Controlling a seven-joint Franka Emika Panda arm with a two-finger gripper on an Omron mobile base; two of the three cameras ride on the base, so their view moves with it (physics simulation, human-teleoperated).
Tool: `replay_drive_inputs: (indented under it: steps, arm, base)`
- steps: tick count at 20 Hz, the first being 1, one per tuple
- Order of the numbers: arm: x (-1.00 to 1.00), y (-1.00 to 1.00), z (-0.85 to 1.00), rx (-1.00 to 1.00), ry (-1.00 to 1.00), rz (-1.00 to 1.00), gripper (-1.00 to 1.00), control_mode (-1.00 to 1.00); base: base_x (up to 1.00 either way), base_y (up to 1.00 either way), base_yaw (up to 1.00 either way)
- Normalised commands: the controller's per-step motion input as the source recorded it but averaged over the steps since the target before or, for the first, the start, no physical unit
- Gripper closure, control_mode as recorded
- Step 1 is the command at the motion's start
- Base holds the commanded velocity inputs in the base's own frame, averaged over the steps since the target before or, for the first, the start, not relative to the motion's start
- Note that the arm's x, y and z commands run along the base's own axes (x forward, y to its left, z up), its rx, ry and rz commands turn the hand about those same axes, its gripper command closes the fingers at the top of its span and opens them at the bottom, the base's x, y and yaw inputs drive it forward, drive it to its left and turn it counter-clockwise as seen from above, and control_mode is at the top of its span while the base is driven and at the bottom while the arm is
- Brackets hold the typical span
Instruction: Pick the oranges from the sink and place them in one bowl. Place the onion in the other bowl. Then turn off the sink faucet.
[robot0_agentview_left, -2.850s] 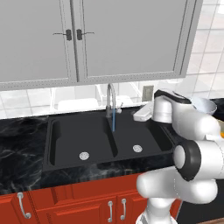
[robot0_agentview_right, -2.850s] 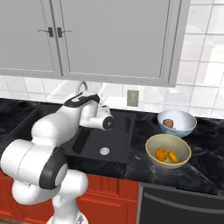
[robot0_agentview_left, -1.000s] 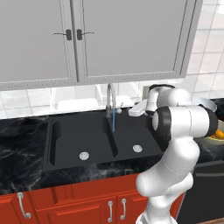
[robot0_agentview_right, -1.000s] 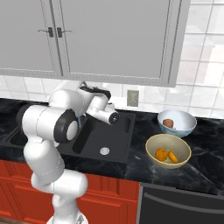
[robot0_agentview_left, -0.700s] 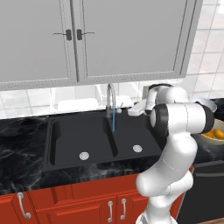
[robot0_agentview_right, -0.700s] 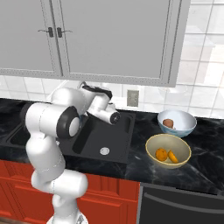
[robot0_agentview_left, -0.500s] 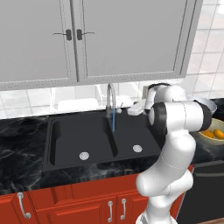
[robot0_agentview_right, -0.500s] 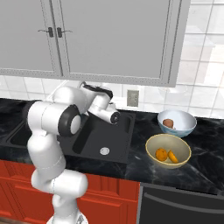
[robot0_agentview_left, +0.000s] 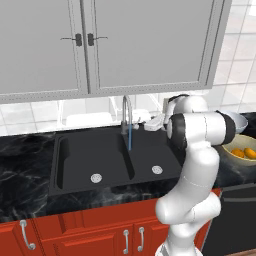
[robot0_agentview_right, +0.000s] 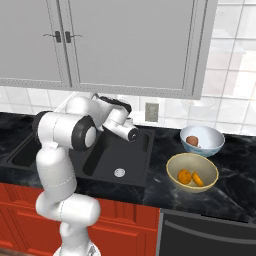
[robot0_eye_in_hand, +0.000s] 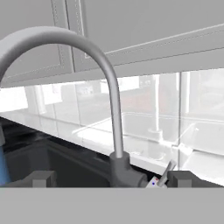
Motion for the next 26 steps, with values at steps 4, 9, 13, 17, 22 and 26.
replay_drive_inputs:
  steps: [4,9,13,17,22,26]
  arm:
    - [0.16,0.0,-0.24,0.05,0.0,0.0,-1.0,-1.0]
    - [0.19,0.0,-0.14,0.05,0.02,0.0,-1.0,-1.0]
    - [0.23,0.0,-0.04,0.04,0.01,0.0,-1.0,-1.0]
    - [0.24,0.0,0.0,0.04,0.01,0.0,-1.0,-1.0]
    - [0.23,0.0,-0.01,0.04,0.0,0.0,-1.0,-1.0]
    - [0.21,0.0,-0.1,0.0,0.0,0.0,-1.0,-1.0]
  base:
    - [0.0,0.0,0.0]
    - [0.0,0.0,0.0]
    - [0.0,0.0,0.0]
    - [0.0,0.0,0.0]
    - [0.0,0.0,0.0]
    - [0.0,0.0,0.0]
